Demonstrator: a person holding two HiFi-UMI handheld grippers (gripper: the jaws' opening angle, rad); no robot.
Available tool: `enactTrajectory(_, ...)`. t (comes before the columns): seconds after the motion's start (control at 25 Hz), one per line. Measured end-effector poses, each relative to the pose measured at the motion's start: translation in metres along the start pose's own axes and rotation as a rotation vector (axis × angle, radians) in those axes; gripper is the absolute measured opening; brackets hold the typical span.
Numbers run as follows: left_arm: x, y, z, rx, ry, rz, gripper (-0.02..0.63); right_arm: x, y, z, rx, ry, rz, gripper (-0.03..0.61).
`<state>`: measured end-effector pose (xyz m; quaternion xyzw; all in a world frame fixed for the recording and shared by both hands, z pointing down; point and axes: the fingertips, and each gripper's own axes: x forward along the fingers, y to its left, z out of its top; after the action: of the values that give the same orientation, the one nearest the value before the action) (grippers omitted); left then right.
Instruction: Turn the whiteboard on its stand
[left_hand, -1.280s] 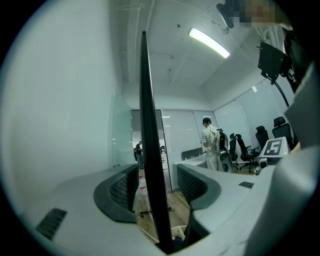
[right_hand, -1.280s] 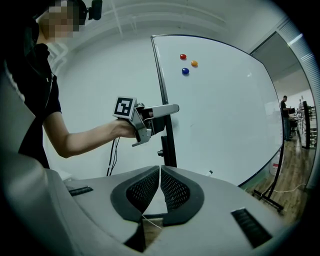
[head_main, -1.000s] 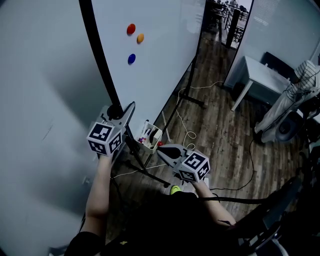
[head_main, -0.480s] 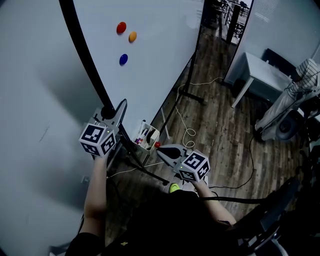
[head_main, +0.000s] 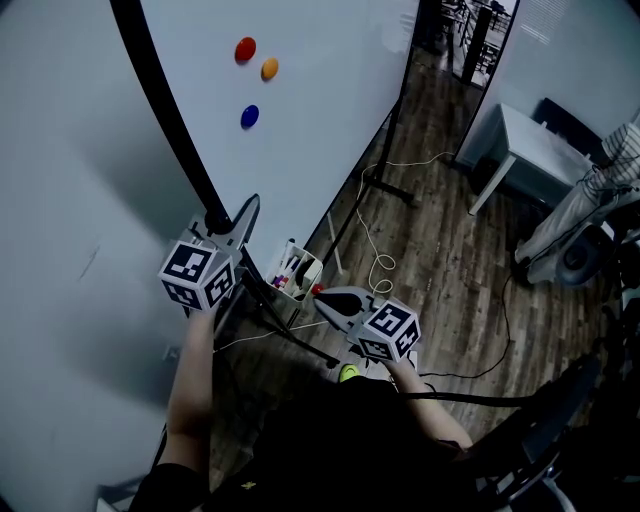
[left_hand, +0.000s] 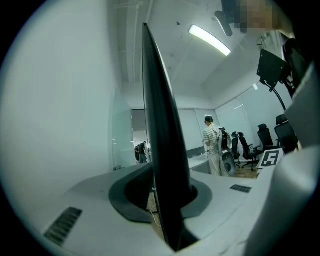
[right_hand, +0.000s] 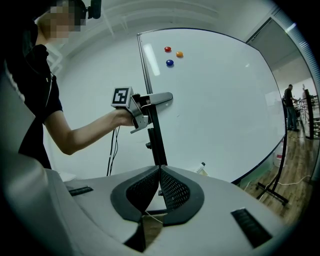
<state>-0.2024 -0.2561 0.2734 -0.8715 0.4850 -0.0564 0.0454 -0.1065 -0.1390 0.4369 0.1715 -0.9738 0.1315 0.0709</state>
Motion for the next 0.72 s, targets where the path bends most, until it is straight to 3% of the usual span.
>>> enactTrajectory(0.72,0.005,0.002,-0.023,-0.019,-0.001,0.011,0.071,0.001,0.002,-0.033,0.011,0.016,-0.015,0.026)
